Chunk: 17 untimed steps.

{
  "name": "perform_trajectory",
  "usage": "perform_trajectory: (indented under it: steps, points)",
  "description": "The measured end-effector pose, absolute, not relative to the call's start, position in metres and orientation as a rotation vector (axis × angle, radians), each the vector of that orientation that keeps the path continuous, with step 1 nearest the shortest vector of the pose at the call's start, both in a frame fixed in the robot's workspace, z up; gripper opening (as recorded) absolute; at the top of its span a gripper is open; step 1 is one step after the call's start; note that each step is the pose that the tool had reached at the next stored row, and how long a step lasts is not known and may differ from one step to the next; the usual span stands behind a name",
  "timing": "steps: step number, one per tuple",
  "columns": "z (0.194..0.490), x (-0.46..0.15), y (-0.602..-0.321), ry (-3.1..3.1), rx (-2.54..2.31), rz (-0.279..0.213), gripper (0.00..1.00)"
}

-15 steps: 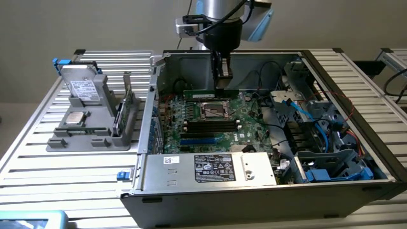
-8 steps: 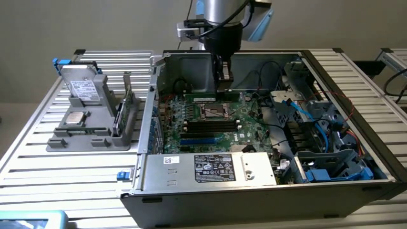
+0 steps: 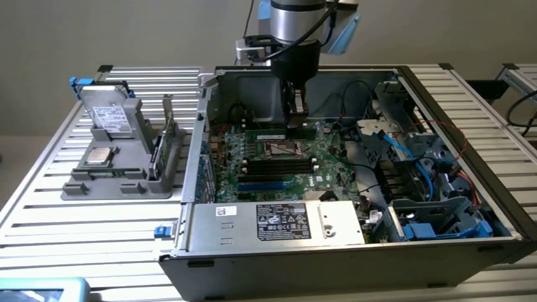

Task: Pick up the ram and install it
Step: 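Insert the ram into the slot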

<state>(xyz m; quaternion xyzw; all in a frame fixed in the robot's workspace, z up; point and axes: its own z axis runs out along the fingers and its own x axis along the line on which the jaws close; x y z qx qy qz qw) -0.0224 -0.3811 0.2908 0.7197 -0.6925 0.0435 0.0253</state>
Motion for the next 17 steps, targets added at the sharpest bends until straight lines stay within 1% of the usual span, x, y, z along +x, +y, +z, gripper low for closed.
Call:
perform_trajectory:
  steps: [10,17]
  points:
    - [0.273,-0.021,-0.383,-2.180,2.185,0.133,0.13]
    - [0.267,-0.021,-0.386,-2.185,2.180,0.134,0.13]
